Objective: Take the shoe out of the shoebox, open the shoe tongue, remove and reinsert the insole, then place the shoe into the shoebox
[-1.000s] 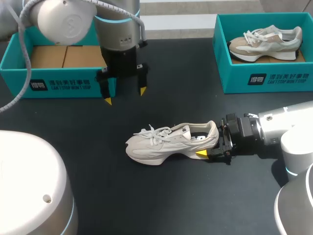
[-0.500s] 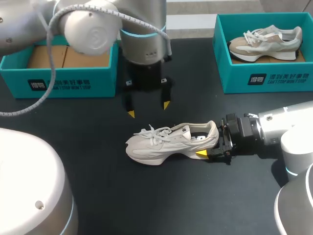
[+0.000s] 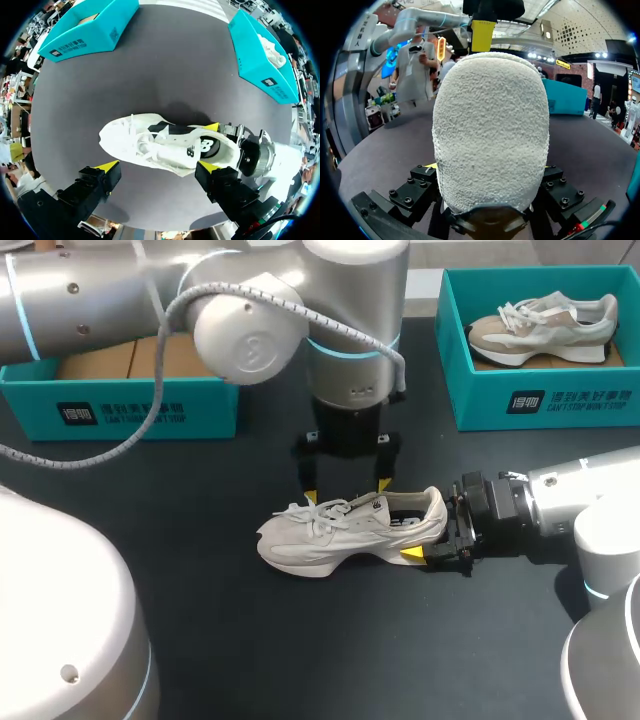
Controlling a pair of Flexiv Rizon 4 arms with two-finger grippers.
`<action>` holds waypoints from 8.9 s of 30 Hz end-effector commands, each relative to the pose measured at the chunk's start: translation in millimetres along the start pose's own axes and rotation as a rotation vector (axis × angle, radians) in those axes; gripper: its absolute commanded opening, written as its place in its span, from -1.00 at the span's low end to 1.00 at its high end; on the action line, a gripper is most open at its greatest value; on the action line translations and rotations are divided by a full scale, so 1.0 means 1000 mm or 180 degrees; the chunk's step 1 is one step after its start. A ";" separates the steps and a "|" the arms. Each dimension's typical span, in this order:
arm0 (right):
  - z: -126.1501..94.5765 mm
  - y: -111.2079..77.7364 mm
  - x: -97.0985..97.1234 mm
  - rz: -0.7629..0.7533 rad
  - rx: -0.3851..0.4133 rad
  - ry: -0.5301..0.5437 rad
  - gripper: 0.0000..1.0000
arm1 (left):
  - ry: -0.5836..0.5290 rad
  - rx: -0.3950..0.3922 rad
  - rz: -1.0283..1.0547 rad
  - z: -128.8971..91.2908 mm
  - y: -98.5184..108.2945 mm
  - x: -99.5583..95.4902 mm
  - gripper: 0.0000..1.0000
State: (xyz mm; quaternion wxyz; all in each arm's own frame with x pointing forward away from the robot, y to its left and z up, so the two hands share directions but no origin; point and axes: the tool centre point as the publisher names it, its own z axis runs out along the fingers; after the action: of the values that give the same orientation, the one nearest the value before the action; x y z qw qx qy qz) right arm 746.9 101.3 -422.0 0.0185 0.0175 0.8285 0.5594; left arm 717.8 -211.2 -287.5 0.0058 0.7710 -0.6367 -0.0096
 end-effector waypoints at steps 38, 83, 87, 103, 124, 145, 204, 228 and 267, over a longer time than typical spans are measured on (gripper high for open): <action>0.006 -0.007 -0.001 -0.0002 0.0005 -0.0010 -1.00 | -0.0838 0.0164 -0.0234 0.078 -0.003 0.018 1.00; 0.006 -0.007 -0.001 -0.0002 0.0005 -0.0010 -1.00 | -0.0927 0.0077 -0.0630 0.078 -0.012 -0.094 -1.00; 0.006 -0.007 -0.001 -0.0002 0.0005 -0.0010 -1.00 | -0.0937 0.0057 -0.0686 0.088 -0.013 -0.100 -1.00; 0.006 -0.007 -0.001 -0.0002 0.0005 -0.0010 -1.00 | -0.0768 -0.0074 -0.0966 0.076 -0.016 -0.133 1.00; 0.006 -0.007 -0.001 -0.0002 0.0005 -0.0010 -1.00 | -0.0244 0.0145 0.0243 -0.009 -0.021 -0.116 1.00; 0.006 -0.007 -0.001 -0.0002 0.0005 -0.0010 -1.00 | 0.0273 -0.0185 0.5139 -0.103 -0.031 -0.075 1.00; 0.006 -0.007 -0.001 -0.0002 0.0005 -0.0010 -1.00 | 0.0968 -0.0477 0.5812 -0.040 0.004 -0.011 -1.00; 0.006 -0.007 -0.001 -0.0002 0.0005 -0.0010 -1.00 | 0.0964 -0.0449 0.5734 -0.016 0.001 -0.005 -1.00; 0.006 -0.007 -0.001 -0.0002 0.0005 -0.0010 -1.00 | 0.0773 0.0197 0.5968 0.052 -0.007 0.053 -1.00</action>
State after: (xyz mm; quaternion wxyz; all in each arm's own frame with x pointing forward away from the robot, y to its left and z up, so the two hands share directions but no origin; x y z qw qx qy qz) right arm 746.7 101.7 -422.1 0.0188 0.0177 0.8285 0.5594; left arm 729.6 -253.7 -327.2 0.0471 -0.0579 -0.9925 0.0964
